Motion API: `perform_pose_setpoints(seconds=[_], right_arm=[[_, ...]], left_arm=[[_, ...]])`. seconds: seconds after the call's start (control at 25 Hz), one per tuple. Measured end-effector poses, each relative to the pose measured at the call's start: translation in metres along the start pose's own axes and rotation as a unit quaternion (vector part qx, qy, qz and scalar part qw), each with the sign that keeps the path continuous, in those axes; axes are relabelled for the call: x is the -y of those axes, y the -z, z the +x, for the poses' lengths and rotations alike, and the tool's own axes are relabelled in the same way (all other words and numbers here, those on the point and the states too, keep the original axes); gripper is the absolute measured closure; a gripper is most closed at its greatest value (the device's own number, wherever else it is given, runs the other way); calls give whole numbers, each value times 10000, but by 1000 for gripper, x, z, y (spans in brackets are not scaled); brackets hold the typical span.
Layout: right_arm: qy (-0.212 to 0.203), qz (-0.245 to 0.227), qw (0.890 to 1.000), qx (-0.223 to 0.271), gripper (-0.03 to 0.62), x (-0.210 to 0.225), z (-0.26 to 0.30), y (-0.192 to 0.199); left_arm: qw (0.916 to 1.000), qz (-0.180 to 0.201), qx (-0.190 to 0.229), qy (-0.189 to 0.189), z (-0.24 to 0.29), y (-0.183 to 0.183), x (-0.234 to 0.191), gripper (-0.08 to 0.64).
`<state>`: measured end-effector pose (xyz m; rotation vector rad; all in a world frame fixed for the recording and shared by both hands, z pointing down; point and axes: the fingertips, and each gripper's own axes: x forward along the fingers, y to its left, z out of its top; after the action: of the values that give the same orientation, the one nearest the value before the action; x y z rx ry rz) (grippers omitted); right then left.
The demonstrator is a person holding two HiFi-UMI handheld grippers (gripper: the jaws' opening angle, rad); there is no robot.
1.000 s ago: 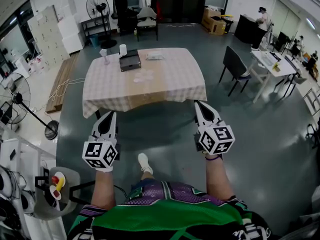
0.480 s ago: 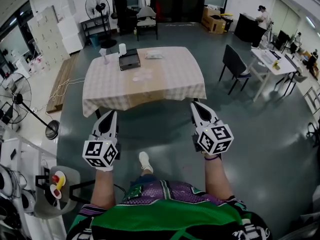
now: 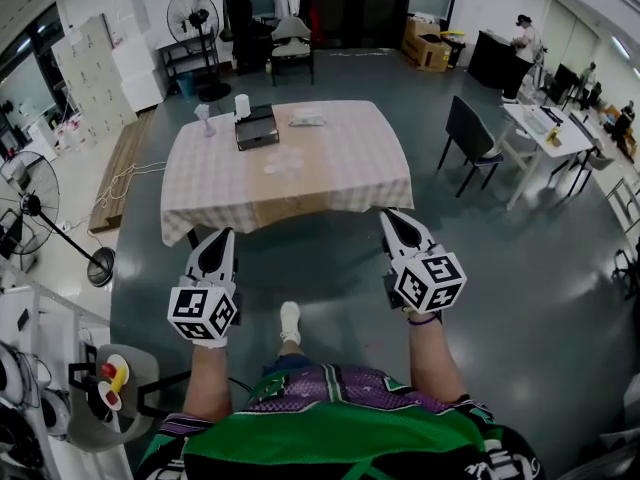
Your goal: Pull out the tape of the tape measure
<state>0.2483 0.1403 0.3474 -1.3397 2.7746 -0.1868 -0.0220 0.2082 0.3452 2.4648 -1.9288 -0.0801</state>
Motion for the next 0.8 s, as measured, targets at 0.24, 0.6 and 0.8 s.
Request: perform_pose_setpoints(seconds=[0.24,0.6,0.8], right_arm=[[115,-41,9999,46,588,27,56,-7],[351,-102,9991,207,588,64,175,-32],[362,-154,9989,249,588,78,259,-56]], left_arm=[[10000,39,-41,54,60,3,-27,538],[9995,243,-188,116,170,-2,-105,538],[9995,221,-91,208,239,-25,-159,538]])
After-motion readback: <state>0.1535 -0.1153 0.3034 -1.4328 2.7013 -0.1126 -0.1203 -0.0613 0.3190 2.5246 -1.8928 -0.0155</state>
